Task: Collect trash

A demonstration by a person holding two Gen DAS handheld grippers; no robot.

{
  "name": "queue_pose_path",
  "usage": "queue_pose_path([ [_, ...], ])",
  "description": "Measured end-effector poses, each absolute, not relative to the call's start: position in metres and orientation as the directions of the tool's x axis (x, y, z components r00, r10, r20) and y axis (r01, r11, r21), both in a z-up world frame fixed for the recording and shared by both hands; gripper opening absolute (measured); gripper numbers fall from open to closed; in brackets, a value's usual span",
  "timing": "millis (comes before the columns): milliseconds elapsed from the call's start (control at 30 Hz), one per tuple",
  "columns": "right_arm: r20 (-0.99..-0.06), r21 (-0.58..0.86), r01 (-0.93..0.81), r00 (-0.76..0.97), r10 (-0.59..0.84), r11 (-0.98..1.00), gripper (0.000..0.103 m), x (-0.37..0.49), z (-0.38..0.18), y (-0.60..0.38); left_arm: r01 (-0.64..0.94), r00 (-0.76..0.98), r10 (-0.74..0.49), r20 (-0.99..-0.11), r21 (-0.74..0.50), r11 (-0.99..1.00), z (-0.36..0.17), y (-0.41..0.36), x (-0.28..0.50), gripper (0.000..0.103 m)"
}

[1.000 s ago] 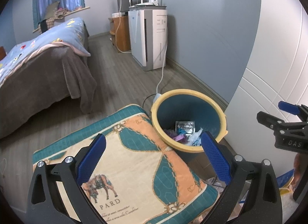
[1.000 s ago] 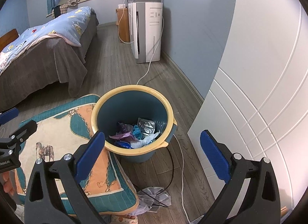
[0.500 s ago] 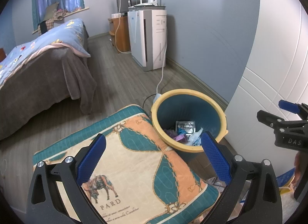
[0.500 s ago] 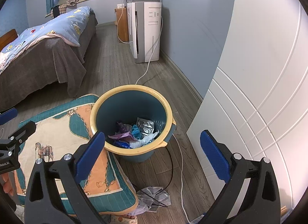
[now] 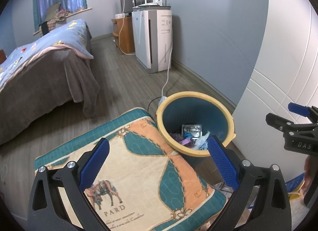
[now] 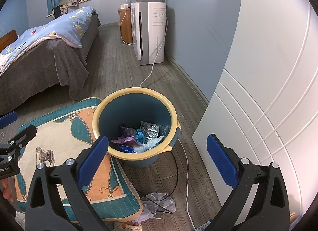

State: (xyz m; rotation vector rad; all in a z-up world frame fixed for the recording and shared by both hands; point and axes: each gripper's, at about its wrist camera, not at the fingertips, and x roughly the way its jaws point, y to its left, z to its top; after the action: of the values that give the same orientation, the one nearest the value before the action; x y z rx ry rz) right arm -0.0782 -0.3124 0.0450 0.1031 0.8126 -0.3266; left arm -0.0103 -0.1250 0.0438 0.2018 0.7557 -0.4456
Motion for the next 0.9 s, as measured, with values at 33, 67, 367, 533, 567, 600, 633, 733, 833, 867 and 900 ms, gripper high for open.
queue_pose_path([
  [33,-0.727,-0.034,0.325,0.641,-0.247,0.945,0.097,-0.0783,0.0451,-0.3126,0.460,0.641,-0.317,-0.699,0.020,0.888,0.0437,-0.1245,-0.0106,0.098],
  [67,-0.728,-0.034,0.328,0.640,-0.248,0.944,0.097,-0.0781,0.0450,-0.3129,0.460,0.642,-0.317,-0.698,0.021,0.887,0.0437,-0.1241,-0.0109,0.098],
  [367,-0.727,-0.035,0.328,0.639,-0.249,0.944,0.097,-0.0783,0.0447,-0.3134,0.462,0.641,-0.317,-0.699,0.021,0.887,0.0437,-0.1240,-0.0112,0.098],
  [533,-0.727,-0.035,0.328,0.639,-0.249,0.944,0.097,-0.0781,0.0448,-0.3136,0.464,0.641,-0.318,-0.699,0.022,0.886,0.0443,-0.1236,-0.0113,0.098],
  [567,-0.727,-0.035,0.327,0.639,-0.249,0.944,0.097,-0.0780,0.0448,-0.3138,0.463,0.641,-0.317,-0.699,0.023,0.886,0.0442,-0.1238,-0.0113,0.098],
  [600,-0.727,-0.035,0.327,0.640,-0.249,0.944,0.097,-0.0780,0.0448,-0.3138,0.463,0.641,-0.317,-0.699,0.023,0.886,0.0442,-0.1235,-0.0113,0.098],
  [633,-0.727,-0.035,0.327,0.640,-0.249,0.944,0.097,-0.0780,0.0448,-0.3139,0.464,0.640,-0.318,-0.699,0.022,0.886,0.0442,-0.1235,-0.0113,0.098],
  [733,-0.727,-0.035,0.327,0.640,-0.249,0.944,0.097,-0.0779,0.0448,-0.3141,0.465,0.640,-0.319,-0.699,0.022,0.885,0.0447,-0.1231,-0.0112,0.098],
  [833,-0.728,-0.036,0.327,0.639,-0.248,0.944,0.097,-0.0778,0.0448,-0.3147,0.470,0.636,-0.326,-0.700,0.016,0.883,0.0447,-0.1228,-0.0113,0.098],
  [867,-0.728,-0.036,0.326,0.640,-0.248,0.945,0.097,-0.0778,0.0448,-0.3142,0.474,0.632,-0.330,-0.701,0.013,0.881,0.0448,-0.1213,-0.0110,0.098],
  [900,-0.728,-0.036,0.327,0.639,-0.248,0.944,0.097,-0.0778,0.0447,-0.3147,0.476,0.630,-0.334,-0.702,0.009,0.879,0.0448,-0.1185,-0.0108,0.098],
])
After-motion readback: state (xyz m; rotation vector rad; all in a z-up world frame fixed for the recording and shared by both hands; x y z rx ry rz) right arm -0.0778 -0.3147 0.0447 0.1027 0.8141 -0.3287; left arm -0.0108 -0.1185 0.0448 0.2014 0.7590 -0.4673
